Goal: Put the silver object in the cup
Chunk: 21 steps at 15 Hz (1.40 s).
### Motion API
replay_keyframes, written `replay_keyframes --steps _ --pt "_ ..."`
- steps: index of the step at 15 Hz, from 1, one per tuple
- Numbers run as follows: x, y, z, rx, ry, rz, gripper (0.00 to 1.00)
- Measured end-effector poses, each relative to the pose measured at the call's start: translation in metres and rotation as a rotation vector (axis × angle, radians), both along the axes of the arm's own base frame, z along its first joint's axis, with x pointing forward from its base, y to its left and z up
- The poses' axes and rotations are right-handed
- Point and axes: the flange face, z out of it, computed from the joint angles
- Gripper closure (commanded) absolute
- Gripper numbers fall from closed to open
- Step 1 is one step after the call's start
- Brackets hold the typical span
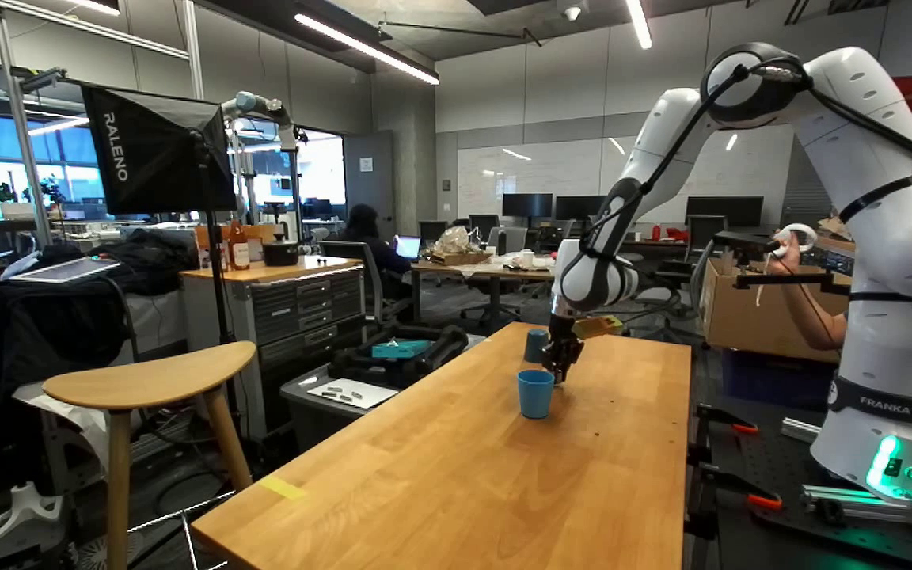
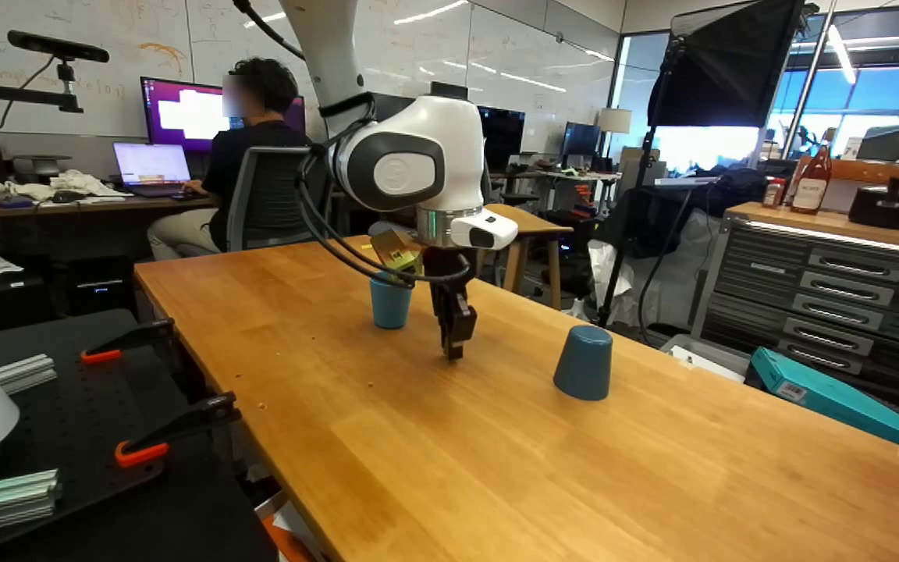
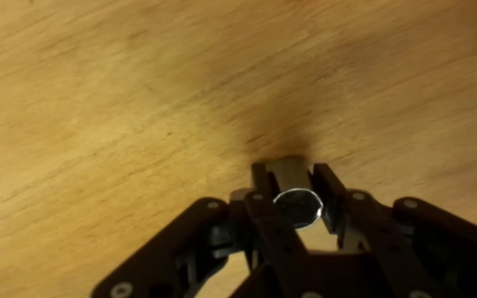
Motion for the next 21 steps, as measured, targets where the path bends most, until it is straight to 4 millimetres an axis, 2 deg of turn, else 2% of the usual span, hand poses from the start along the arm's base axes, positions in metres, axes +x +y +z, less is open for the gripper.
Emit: replay_keyframes --steps 2,6,8,10,13,18,21 --pt "0.005 0.018 0.024 0.093 0.009 0.035 0.90" --pt "0.010 0.056 0.091 0.274 -0.015 0.114 0.90" --pt "0.009 0.066 0.116 0.318 -0.018 0.139 0.90" --pt "0.008 0.068 0.130 0.333 -0.027 0.146 0.90" --pt "0.006 0.061 0.127 0.340 -0.020 0.128 0.90" --pt "0.000 0.050 0.084 0.374 0.044 0.077 0.90" --pt "0.006 0.047 0.067 0.412 0.047 0.044 0.90"
